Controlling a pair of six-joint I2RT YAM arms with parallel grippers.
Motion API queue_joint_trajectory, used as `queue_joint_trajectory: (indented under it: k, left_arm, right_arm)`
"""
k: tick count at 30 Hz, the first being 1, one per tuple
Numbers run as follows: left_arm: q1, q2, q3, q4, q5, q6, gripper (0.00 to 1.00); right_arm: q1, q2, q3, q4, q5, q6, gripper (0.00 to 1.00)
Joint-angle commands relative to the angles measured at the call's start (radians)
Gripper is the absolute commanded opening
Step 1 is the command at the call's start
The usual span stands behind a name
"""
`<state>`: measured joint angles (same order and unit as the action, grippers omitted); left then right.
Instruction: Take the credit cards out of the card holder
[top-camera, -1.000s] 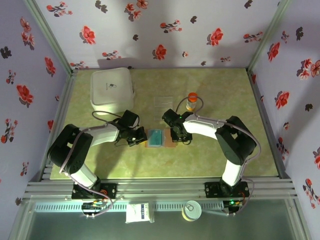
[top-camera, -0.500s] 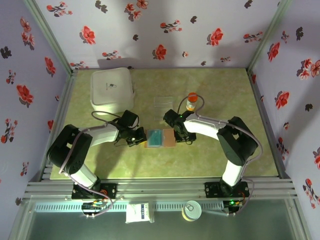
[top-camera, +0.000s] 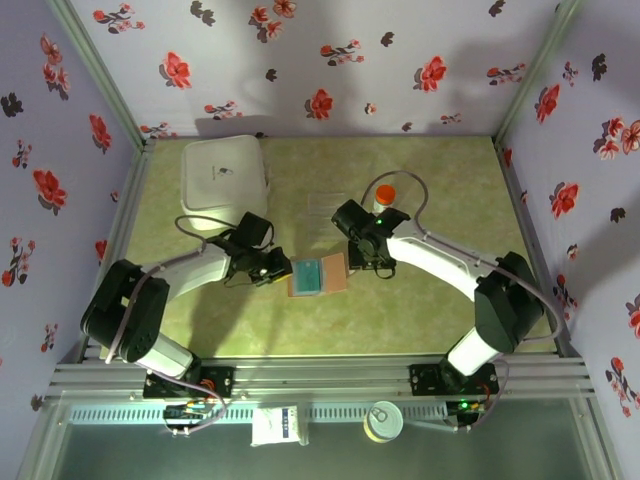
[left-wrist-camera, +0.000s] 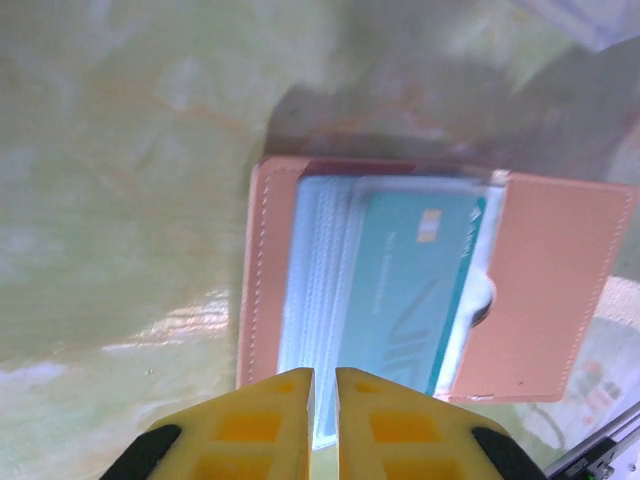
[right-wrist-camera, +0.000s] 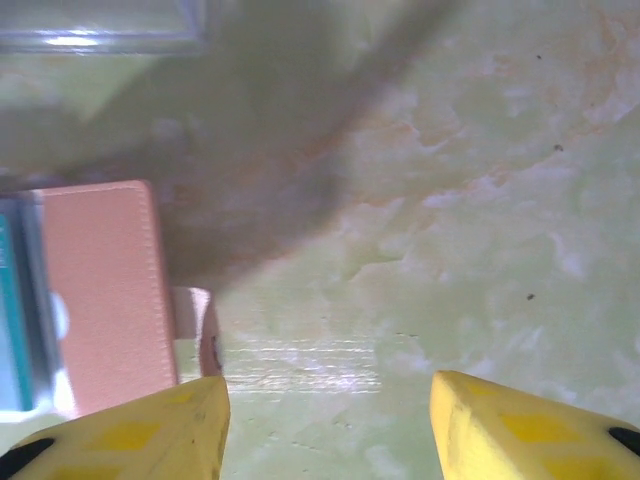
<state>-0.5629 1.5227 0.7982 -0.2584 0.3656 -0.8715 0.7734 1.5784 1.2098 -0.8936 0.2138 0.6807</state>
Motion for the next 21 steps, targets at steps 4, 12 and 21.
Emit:
queue_joint_trajectory:
  k: [4,12,21]
  left_arm:
    - [0.012,0.031,0.049,-0.038,0.006,0.044,0.13]
    - [0.012,0.094,0.052,-0.005,0.026,0.055,0.1]
    - [0.012,0.15,0.05,-0.004,0.004,0.074,0.07]
  right_arm:
    - [0.019,-0.027,0.047,0.034,-0.135,0.017,0.58]
    - [0.049,0.013,0.035,0.249,-0.383,0.02,0.56]
    - [0.063,0.192,0.112,0.165,-0.3,0.01,0.58]
